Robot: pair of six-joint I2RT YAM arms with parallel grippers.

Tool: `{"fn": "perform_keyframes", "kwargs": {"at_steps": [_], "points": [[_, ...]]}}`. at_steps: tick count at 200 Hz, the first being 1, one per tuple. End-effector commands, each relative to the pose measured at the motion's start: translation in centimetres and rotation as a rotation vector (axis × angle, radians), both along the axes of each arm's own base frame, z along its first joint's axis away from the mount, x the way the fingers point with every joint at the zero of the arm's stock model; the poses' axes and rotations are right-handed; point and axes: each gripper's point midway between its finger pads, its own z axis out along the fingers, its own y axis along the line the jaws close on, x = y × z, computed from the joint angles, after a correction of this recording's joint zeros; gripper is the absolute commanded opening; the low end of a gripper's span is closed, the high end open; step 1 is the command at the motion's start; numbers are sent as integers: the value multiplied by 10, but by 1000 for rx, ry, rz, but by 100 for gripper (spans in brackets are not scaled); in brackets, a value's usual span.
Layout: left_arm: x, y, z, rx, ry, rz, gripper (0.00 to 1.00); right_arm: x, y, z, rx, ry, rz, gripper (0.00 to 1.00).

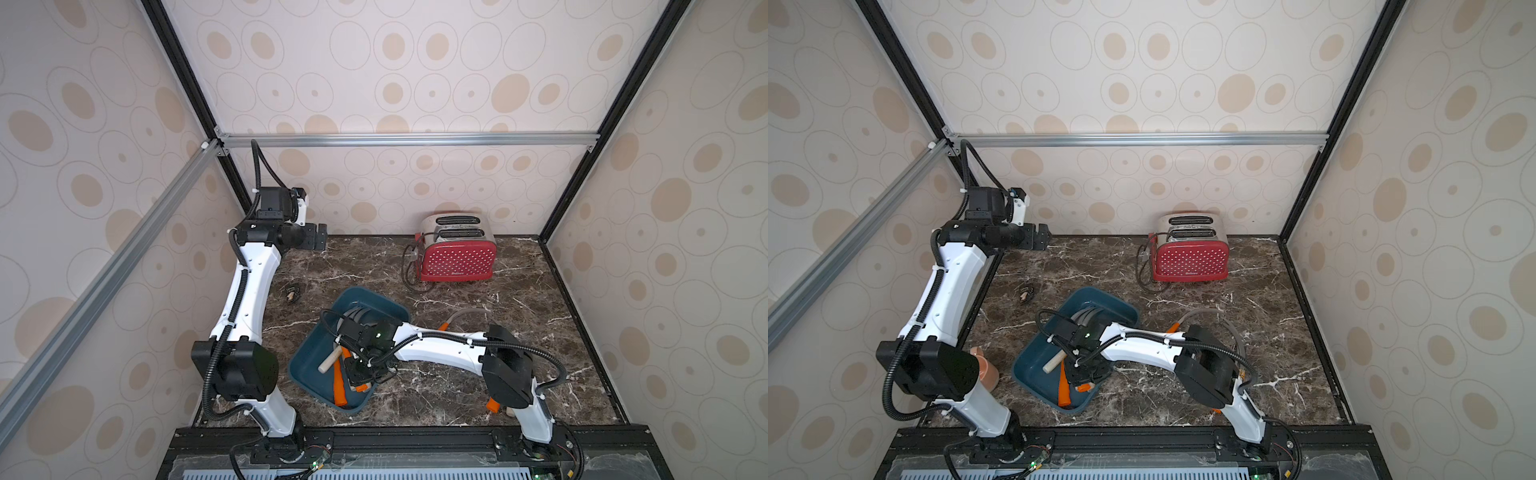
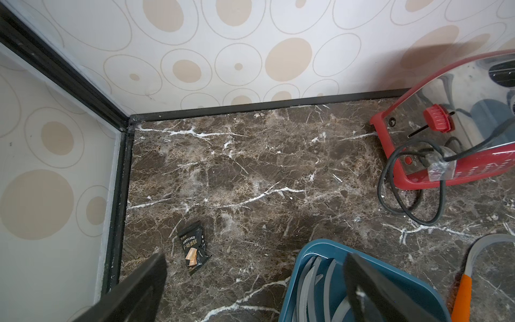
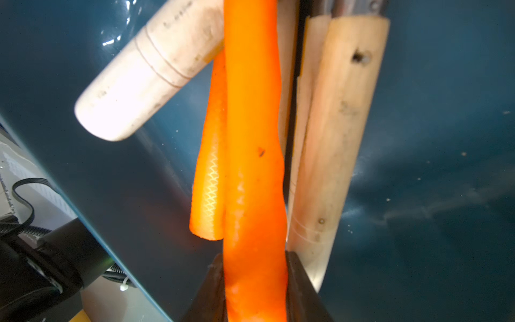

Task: Put small sickles into storage boxes
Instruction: Place the sickle in the storage box.

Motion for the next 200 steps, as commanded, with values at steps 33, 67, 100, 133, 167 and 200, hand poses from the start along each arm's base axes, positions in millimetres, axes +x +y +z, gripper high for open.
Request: {"fn": "perform_keyframes", "kwargs": {"at_steps": [33, 67, 100, 133, 167, 200], "points": [[-3, 1, 7, 14, -13, -17, 99, 1, 5, -1, -11, -13, 2, 42], [-5, 1, 9, 20, -18, -23, 99, 3, 4, 4, -20, -32, 14, 49], [-8, 0, 17, 27, -34, -37, 99, 20, -15, 28, -57, -152, -11, 50], [-14, -1, 20, 42, -41, -60, 99, 44, -57, 51, -81, -222, -102, 48], [-27, -11, 17, 47, -21, -135, 99, 69, -127, 58, -101, -239, -269, 44], [-40, -24, 15, 82, -12, -216, 99, 82, -202, 46, -169, -237, -438, 41]]}}
